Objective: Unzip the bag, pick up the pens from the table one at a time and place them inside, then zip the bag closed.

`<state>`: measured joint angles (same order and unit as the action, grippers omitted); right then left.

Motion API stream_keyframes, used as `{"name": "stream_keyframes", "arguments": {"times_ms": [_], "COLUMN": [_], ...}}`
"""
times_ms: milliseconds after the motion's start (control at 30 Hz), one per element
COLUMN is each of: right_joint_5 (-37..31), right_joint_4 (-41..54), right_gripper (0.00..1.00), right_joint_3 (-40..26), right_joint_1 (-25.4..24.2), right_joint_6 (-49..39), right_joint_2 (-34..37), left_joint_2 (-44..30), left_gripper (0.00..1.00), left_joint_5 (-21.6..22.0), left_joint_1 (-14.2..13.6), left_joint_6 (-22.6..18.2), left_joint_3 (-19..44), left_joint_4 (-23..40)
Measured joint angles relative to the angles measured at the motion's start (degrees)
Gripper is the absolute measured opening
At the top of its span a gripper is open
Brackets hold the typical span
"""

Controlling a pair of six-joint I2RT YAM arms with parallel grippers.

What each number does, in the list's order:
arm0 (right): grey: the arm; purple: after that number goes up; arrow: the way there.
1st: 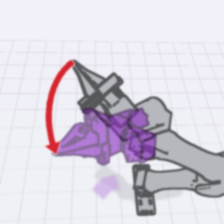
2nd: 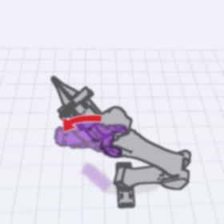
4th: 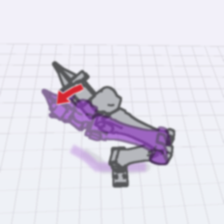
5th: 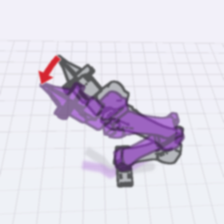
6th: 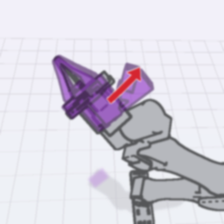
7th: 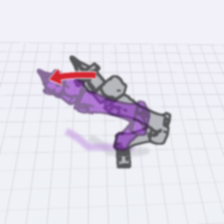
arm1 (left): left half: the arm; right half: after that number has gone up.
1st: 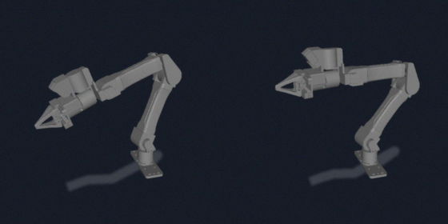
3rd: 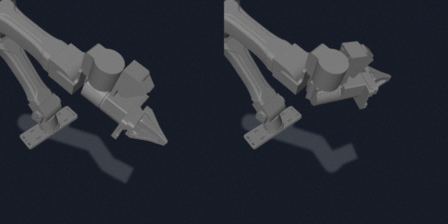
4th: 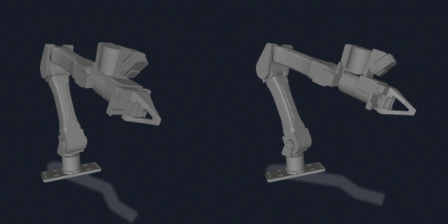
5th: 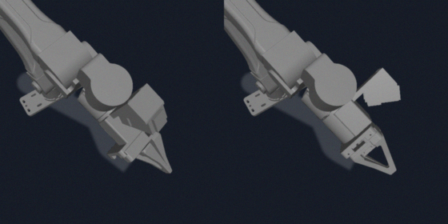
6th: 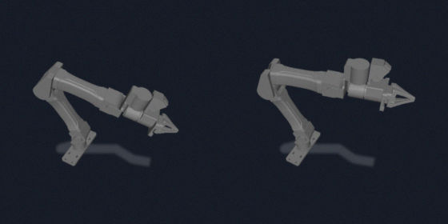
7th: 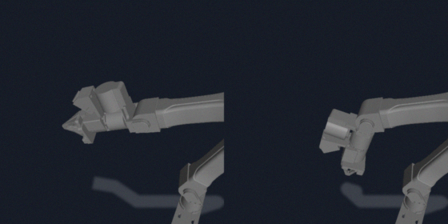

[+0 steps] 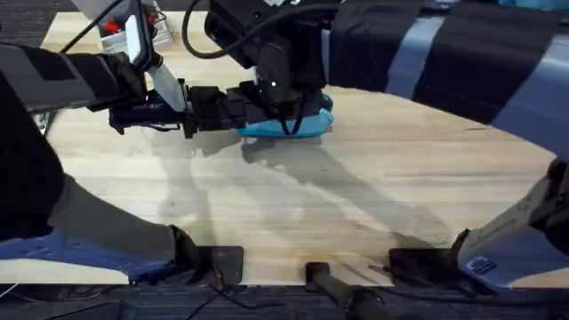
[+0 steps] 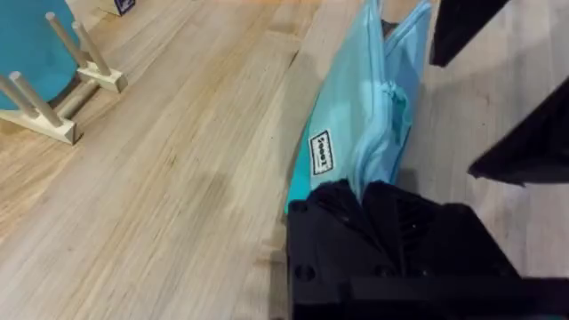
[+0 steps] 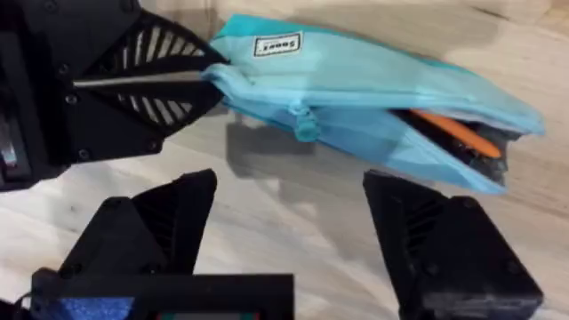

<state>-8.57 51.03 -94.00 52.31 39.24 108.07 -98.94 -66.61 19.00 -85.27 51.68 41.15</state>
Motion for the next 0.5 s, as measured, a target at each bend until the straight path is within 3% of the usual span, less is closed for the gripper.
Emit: {"name": "stream_keyframes", "arguments": {"times_ms": [500], "right_joint_5": [-4.1], "right_joint_4": [-2.2], "right_gripper": [0.996], "right_joint_3": [0.0], "right_joint_1": [-0.4], "right_joint_6": [0.0], "right_joint_2": [3.3], "left_joint_2": [0.0], "left_gripper": [0.041], "left_joint_5": [0.0], "left_joint_1": [0.0], "left_joint_6": [0.0], "left_joint_3": [0.0], "left_joint_4": [0.0]}}
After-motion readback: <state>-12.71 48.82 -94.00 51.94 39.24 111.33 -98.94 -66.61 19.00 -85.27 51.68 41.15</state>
